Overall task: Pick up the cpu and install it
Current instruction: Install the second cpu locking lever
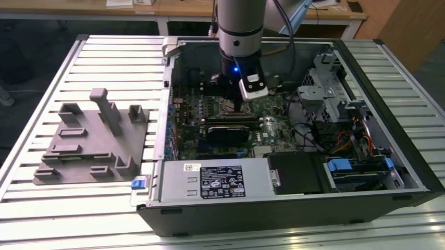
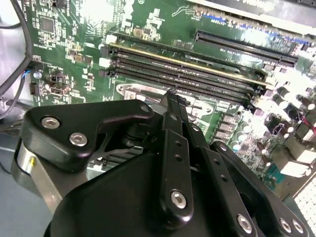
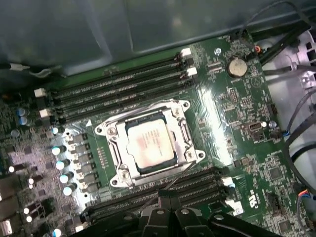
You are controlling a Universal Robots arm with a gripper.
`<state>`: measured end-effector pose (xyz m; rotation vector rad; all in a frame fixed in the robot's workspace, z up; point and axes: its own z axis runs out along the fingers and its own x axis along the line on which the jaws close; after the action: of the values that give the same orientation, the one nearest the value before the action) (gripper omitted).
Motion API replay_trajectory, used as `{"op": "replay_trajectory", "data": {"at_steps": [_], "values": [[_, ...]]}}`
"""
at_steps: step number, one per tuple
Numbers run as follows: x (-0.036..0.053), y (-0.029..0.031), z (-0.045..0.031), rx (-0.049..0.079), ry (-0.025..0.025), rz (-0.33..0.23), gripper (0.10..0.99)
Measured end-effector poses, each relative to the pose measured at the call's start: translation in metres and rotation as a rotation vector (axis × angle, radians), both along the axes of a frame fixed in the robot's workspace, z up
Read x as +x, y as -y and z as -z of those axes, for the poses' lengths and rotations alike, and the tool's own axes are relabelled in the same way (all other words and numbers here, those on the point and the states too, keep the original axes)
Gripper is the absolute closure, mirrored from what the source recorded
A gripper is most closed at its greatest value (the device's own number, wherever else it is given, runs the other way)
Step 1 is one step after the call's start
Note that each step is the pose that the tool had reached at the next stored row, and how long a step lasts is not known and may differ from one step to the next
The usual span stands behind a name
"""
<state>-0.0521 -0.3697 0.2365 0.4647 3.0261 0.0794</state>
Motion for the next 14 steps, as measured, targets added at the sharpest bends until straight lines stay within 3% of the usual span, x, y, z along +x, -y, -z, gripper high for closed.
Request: {"op": "replay_trajectory", "data": {"at_steps": [7,14], "values": [[-0.0016,0.0002,0.0026,0.0,-0.0002,-0.066,0.98],[-0.0108,0.0004,0.0062,0.001,-0.0002,-0.1,0.98]]}}
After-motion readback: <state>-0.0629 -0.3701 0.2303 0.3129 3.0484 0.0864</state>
